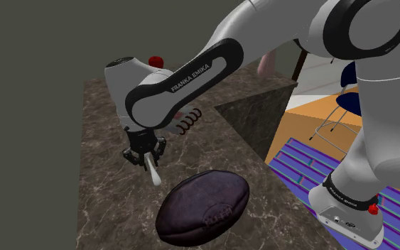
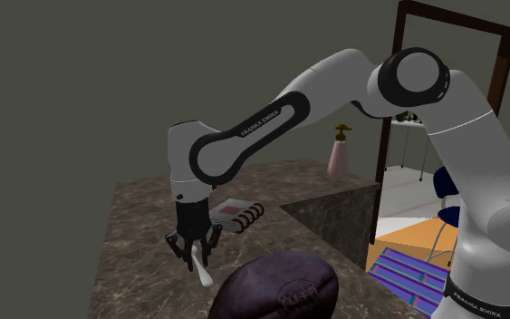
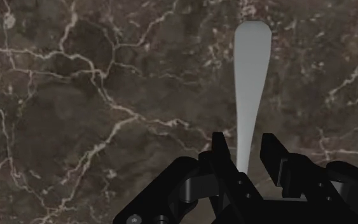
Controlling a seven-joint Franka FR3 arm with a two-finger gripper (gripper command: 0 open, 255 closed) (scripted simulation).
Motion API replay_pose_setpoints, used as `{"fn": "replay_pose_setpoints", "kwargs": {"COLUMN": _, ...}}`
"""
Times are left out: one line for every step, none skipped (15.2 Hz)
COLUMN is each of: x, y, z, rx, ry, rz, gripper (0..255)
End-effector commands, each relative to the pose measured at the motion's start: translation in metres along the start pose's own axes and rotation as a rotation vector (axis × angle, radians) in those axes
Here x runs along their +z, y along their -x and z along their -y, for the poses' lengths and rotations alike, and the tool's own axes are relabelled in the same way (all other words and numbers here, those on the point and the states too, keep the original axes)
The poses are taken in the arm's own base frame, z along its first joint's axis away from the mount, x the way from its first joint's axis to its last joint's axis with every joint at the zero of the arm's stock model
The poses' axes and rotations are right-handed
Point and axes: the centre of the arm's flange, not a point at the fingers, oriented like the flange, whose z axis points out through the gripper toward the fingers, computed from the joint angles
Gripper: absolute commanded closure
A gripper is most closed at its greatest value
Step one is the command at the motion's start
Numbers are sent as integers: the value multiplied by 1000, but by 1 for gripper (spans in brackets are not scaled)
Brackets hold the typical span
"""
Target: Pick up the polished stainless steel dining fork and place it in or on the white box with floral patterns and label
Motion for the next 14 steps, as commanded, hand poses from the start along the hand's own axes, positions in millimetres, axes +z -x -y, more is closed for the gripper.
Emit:
{"fn": "replay_pose_setpoints", "kwargs": {"x": 0, "y": 0, "z": 0, "rx": 0, "ry": 0, "rz": 0, "gripper": 255}}
{"fn": "replay_pose_setpoints", "kwargs": {"x": 0, "y": 0, "z": 0, "rx": 0, "ry": 0, "rz": 0, "gripper": 255}}
{"fn": "replay_pose_setpoints", "kwargs": {"x": 0, "y": 0, "z": 0, "rx": 0, "ry": 0, "rz": 0, "gripper": 255}}
{"fn": "replay_pose_setpoints", "kwargs": {"x": 0, "y": 0, "z": 0, "rx": 0, "ry": 0, "rz": 0, "gripper": 255}}
{"fn": "replay_pose_setpoints", "kwargs": {"x": 0, "y": 0, "z": 0, "rx": 0, "ry": 0, "rz": 0, "gripper": 255}}
{"fn": "replay_pose_setpoints", "kwargs": {"x": 0, "y": 0, "z": 0, "rx": 0, "ry": 0, "rz": 0, "gripper": 255}}
{"fn": "replay_pose_setpoints", "kwargs": {"x": -5, "y": 1, "z": 0, "rx": 0, "ry": 0, "rz": 0, "gripper": 255}}
{"fn": "replay_pose_setpoints", "kwargs": {"x": -10, "y": 2, "z": 0, "rx": 0, "ry": 0, "rz": 0, "gripper": 255}}
{"fn": "replay_pose_setpoints", "kwargs": {"x": -16, "y": 2, "z": 0, "rx": 0, "ry": 0, "rz": 0, "gripper": 255}}
{"fn": "replay_pose_setpoints", "kwargs": {"x": -21, "y": 3, "z": 0, "rx": 0, "ry": 0, "rz": 0, "gripper": 255}}
{"fn": "replay_pose_setpoints", "kwargs": {"x": -26, "y": 4, "z": 0, "rx": 0, "ry": 0, "rz": 0, "gripper": 255}}
{"fn": "replay_pose_setpoints", "kwargs": {"x": -31, "y": 5, "z": 0, "rx": 0, "ry": 0, "rz": 0, "gripper": 255}}
{"fn": "replay_pose_setpoints", "kwargs": {"x": -37, "y": 5, "z": 0, "rx": 0, "ry": 0, "rz": 0, "gripper": 255}}
{"fn": "replay_pose_setpoints", "kwargs": {"x": -42, "y": 6, "z": 0, "rx": 0, "ry": 0, "rz": 0, "gripper": 255}}
